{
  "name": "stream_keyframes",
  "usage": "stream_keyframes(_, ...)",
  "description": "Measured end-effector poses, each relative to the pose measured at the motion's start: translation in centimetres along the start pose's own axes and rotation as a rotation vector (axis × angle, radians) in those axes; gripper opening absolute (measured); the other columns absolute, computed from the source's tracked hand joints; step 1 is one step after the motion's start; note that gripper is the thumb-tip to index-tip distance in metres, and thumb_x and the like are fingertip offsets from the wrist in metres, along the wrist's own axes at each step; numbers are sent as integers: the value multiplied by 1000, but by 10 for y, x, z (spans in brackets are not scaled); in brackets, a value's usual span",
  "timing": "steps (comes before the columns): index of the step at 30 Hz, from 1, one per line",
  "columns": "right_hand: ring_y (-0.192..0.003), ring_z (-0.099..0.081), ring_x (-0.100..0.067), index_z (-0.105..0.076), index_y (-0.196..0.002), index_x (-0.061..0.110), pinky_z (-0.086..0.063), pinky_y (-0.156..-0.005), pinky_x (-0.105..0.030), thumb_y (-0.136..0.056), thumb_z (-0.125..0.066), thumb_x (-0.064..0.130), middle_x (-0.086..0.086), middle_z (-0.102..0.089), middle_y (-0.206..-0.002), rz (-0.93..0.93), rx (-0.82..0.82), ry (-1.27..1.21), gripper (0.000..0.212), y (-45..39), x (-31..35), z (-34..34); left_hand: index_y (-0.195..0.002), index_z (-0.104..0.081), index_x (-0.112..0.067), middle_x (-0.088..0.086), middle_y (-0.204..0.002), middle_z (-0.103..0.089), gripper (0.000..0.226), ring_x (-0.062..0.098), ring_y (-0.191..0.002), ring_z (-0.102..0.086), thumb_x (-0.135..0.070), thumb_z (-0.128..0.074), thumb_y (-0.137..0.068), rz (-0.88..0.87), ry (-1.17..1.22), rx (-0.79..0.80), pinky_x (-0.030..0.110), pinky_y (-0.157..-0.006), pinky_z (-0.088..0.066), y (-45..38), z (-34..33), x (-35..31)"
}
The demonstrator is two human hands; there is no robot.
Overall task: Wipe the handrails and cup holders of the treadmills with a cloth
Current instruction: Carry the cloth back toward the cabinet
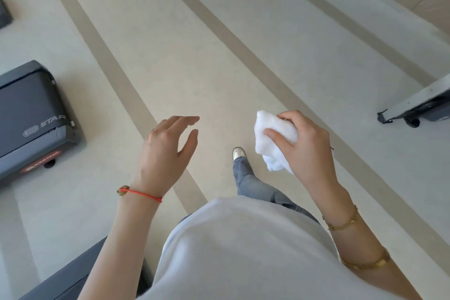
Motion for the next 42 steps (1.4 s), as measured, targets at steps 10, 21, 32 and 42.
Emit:
stream_keyframes(10,-83,-59,-18,-62,-99,18,-50,-73,-39,-86,-70,37,3,-65,-87,89,77,-9,25,-265,16,-20,-119,-68,-14,-3,-111,-68,25,21,-103,-66,-15,-59,-96,98,-1,-104,37,-86,-53,-231,-6,21)
stream_keyframes(21,-82,-59,-17,-62,-98,19,-50,-72,-39,-85,-70,38,5,-65,-86,113,145,-14,24,-461,33,-92,-120,-67,-16,-5,-110,-68,25,12,-83,-63,-18,-58,-97,154,-16,-100,26,-78,-46,-419,-13,92)
stream_keyframes(32,-85,-59,-12,-60,-97,25,-47,-72,-30,-84,-70,42,11,-64,-88,138,133,-62,25,-713,108,-191,-120,-66,-15,-4,-111,-68,25,18,-104,-64,-17,-57,-97,190,-18,-123,31,-86,-49,-659,27,200)
stream_keyframes(42,-79,-57,-13,-62,-97,20,-47,-70,-31,-84,-71,40,8,-63,-85,149,104,-65,25,-886,162,-261,-120,-66,-16,-4,-112,-68,25,19,-102,-64,-18,-57,-97,202,-32,-98,33,-84,-50,-838,64,283)
Point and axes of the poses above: each hand's wrist, its own y-axis away from the middle knuckle, its own z-axis out of the back of the hand, x = y × z, the point moved 2 cm from there along -y, towards the middle knuckle
